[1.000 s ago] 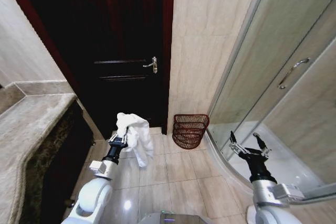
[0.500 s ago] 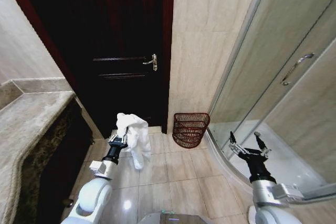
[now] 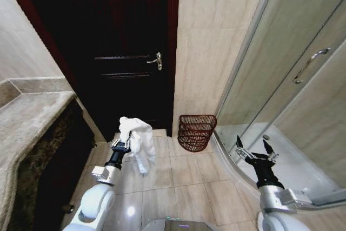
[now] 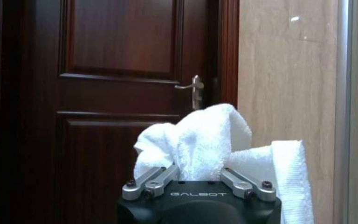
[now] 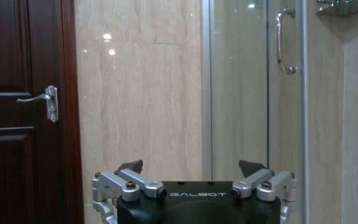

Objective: Discard the used towel into the hamper.

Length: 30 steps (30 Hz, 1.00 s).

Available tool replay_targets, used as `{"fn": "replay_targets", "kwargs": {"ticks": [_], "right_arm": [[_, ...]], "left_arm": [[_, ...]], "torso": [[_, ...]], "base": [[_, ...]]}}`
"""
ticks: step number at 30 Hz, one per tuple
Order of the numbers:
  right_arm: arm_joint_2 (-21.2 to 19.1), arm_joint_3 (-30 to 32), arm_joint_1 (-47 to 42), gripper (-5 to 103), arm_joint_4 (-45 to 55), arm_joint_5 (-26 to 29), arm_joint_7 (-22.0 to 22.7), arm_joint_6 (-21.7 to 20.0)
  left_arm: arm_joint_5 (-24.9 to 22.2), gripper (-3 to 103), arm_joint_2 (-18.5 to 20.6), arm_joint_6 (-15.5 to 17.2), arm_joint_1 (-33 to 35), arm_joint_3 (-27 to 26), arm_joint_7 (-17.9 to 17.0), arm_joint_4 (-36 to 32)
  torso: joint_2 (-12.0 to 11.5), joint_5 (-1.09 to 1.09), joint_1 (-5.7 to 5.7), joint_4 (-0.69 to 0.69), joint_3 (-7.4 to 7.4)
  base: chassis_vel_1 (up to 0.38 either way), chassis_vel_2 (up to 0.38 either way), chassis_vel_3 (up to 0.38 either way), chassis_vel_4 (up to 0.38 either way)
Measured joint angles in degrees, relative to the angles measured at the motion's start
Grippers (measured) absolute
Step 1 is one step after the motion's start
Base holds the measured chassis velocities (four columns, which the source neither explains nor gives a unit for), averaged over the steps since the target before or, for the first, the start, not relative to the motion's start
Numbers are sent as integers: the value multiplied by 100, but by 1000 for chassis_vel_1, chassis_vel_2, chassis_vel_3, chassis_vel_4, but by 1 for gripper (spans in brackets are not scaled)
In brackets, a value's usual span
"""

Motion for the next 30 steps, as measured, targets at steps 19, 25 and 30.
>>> {"fn": "replay_targets", "kwargs": {"ticks": [19, 25, 30], "right_arm": [[0, 14, 19, 100, -16, -116, 12, -151], [0, 9, 49, 100, -25, -126, 60, -212], [0, 1, 59, 100, -24, -144, 80, -243]], "left_arm": [[18, 10, -12, -63, -29, 5, 53, 104], [16, 10, -13, -81, -35, 11, 63, 122], [11, 10, -10, -86, -53, 12, 66, 133]], "torso": [[-485, 0, -211, 0, -273], [-635, 0, -278, 0, -357], [-756, 0, -329, 0, -427]], "base": [[0, 0, 0, 0], [0, 0, 0, 0], [0, 0, 0, 0]]}}
